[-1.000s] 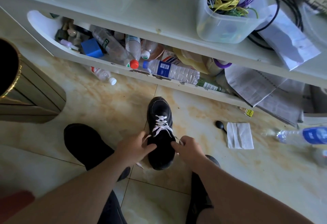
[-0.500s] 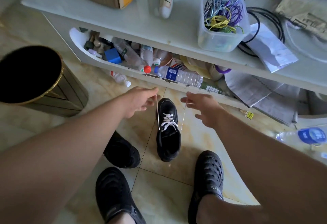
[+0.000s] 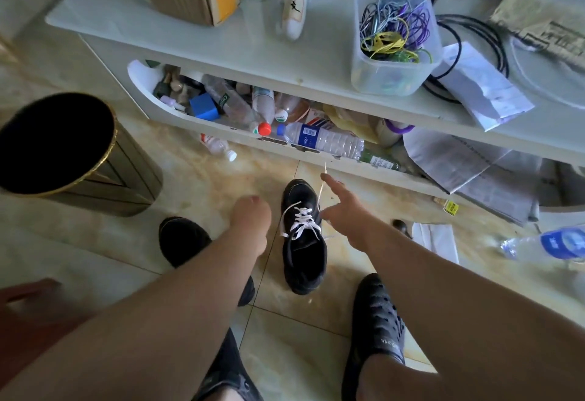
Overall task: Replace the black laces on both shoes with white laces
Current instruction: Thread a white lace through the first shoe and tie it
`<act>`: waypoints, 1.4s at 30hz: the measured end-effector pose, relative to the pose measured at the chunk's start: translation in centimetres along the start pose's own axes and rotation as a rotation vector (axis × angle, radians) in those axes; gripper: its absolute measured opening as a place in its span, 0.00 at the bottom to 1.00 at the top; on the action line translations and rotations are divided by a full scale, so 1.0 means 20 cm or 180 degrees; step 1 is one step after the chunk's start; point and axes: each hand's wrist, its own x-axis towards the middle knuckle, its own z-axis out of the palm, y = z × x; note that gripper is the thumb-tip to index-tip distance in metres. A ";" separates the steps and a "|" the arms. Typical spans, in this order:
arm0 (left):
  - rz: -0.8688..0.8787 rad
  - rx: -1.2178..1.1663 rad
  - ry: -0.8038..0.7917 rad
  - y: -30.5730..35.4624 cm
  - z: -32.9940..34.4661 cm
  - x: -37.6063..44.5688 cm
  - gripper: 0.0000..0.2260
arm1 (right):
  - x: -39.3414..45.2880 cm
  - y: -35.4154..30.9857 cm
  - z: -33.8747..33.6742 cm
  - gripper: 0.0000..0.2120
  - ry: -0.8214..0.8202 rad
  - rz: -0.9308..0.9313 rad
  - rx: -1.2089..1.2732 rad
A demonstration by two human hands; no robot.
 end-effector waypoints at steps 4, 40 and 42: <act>-0.1327 -0.0221 -0.0581 -0.32 0.13 -0.03 0.22 | 0.02 0.24 0.03 0.38 0.1042 0.0279 -0.0869; 0.0867 0.0874 -0.1729 -0.08 0.16 0.16 0.09 | 0.20 -0.02 0.06 0.05 -0.0298 -0.0597 -0.2542; 0.0726 0.0832 -0.1834 -0.08 0.16 0.17 0.07 | 0.21 0.00 0.10 0.04 -0.0208 -0.0805 -0.2777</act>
